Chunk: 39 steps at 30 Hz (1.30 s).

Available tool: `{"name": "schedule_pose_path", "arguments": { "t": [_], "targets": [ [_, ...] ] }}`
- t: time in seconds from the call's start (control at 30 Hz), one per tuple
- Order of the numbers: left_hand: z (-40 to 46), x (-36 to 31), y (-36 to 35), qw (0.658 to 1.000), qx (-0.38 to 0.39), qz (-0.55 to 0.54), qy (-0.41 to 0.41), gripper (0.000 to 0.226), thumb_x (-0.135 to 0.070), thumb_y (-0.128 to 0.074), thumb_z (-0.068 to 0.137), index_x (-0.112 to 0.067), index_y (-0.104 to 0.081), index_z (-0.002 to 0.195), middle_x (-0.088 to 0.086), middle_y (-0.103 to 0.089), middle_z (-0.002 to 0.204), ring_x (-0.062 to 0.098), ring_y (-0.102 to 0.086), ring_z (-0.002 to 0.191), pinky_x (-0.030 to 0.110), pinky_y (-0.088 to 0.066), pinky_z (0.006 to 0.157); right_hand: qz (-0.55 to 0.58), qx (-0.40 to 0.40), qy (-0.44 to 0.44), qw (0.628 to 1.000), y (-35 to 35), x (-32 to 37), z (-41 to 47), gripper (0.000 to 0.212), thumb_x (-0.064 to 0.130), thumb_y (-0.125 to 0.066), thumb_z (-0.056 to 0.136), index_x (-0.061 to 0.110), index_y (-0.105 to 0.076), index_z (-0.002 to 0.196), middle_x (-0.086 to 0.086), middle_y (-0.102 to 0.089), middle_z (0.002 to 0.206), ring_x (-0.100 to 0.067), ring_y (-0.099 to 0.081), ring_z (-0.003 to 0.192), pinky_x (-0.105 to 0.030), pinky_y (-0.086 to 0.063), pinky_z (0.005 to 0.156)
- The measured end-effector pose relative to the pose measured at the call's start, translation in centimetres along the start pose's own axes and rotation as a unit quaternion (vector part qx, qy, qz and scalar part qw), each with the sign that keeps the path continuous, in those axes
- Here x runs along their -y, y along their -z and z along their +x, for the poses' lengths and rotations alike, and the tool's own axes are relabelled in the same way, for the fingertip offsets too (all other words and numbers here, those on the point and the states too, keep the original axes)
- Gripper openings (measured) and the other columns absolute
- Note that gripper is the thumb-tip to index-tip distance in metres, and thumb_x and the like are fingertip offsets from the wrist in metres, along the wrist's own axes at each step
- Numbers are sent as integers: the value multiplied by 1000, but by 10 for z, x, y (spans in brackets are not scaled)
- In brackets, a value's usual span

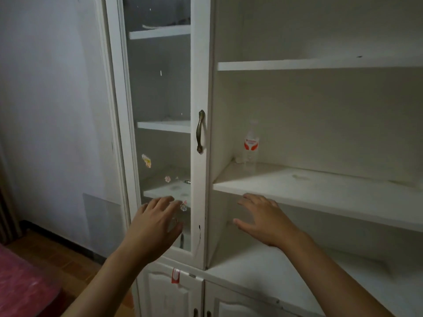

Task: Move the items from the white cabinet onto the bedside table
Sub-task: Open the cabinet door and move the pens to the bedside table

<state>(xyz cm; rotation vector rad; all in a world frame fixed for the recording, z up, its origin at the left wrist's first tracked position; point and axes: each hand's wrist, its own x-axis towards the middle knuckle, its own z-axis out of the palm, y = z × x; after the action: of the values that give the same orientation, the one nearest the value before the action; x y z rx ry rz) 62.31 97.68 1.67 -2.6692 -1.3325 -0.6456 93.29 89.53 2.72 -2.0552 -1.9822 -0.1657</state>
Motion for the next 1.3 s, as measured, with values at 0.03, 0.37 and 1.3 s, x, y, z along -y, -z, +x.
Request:
{"name": "schedule_pose_path", "arguments": {
  "t": [0.03,0.37,1.3],
  "targets": [
    [13,3,-2,1000,-6,-1,-2,65,-64,-41,97,-37,-28,155,-7,-31,162,17,-28,148,40,-25,121,4,-6,4,1000,0,-2,10,74,73,-44,93,33,-39,156,7,-30,166,-13,-24,152,-42,-20,124],
    [131,28,-22,996,-65,-33,-44,64,-62,-38,99,-35,-28,156,-7,-34,160,15,-30,147,38,-25,120,-3,-12,-7,1000,-7,-21,93,76,78,-42,89,39,-39,154,11,-31,165,-12,-26,151,-37,-25,123],
    [269,-7,-38,898,-417,-142,-21,16,-23,-60,97,-10,-54,102,9,-47,121,22,-45,107,44,-47,85,24,-24,64,997,-40,-66,175,61,78,-35,88,42,-48,136,26,-43,134,-1,-42,124,-33,-40,104]
  ]
}}
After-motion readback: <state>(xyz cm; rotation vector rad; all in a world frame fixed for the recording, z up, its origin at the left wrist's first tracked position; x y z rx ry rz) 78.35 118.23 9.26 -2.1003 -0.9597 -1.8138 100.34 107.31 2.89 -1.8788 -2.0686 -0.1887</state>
